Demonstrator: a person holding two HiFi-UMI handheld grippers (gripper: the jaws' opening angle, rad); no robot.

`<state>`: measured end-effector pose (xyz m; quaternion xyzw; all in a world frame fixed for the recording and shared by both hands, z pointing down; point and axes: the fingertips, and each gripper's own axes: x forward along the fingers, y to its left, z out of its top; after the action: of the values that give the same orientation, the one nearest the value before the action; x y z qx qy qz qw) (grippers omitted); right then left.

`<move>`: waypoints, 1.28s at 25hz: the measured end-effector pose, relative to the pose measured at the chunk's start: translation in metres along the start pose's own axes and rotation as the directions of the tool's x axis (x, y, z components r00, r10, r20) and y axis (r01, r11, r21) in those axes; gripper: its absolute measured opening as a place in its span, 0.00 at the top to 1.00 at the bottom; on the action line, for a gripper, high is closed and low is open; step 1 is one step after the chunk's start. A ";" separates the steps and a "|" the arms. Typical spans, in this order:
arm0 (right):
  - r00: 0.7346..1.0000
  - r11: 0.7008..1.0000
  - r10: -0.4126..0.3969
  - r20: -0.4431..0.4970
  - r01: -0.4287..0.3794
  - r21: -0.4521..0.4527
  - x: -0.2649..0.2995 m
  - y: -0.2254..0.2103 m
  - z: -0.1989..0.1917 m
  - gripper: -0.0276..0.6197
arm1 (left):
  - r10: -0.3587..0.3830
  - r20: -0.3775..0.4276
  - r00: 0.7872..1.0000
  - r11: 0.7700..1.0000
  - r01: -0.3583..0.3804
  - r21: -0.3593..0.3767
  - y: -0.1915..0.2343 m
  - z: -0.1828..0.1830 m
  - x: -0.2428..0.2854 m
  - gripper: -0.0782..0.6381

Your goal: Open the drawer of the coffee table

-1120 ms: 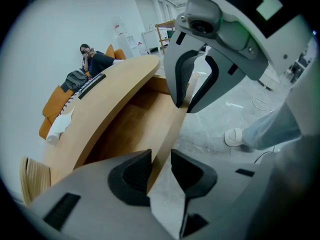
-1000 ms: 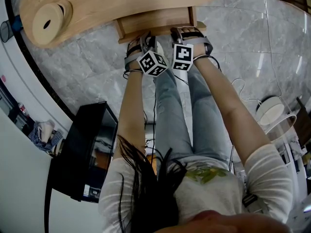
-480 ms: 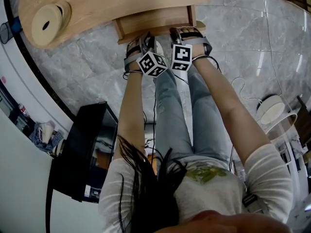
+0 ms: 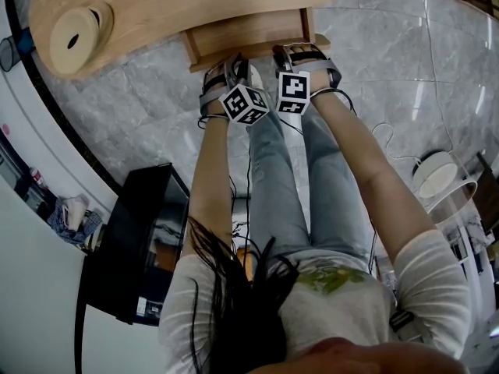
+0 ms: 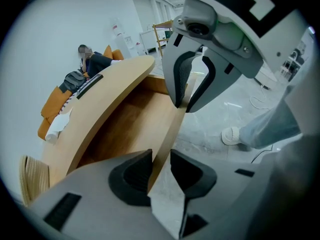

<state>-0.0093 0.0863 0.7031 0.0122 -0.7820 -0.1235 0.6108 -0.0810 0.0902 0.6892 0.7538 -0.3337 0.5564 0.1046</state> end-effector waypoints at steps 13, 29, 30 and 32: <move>1.000 1.000 0.009 -0.007 -0.009 0.003 0.000 0.007 0.000 0.85 | -0.011 -0.005 1.000 1.000 0.011 0.027 -0.006 -0.004 -0.002 0.73; 0.995 0.966 0.033 0.092 -0.055 0.254 -0.039 -0.017 0.006 0.82 | -0.013 0.034 0.999 0.973 0.020 -0.232 0.009 0.007 -0.028 0.69; 0.995 0.960 0.023 0.101 -0.050 0.275 -0.045 -0.021 0.007 0.82 | -0.004 0.044 0.999 0.969 0.015 -0.245 0.011 0.011 -0.033 0.70; 0.993 0.941 0.005 0.120 -0.046 0.335 -0.058 -0.029 0.009 0.82 | 0.013 0.069 0.998 0.962 0.006 -0.272 0.015 0.020 -0.045 0.74</move>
<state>-0.0067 0.0691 0.6396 0.0992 -0.8263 0.0197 0.5541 -0.0823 0.0854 0.6377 0.7509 -0.4116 0.4786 0.1943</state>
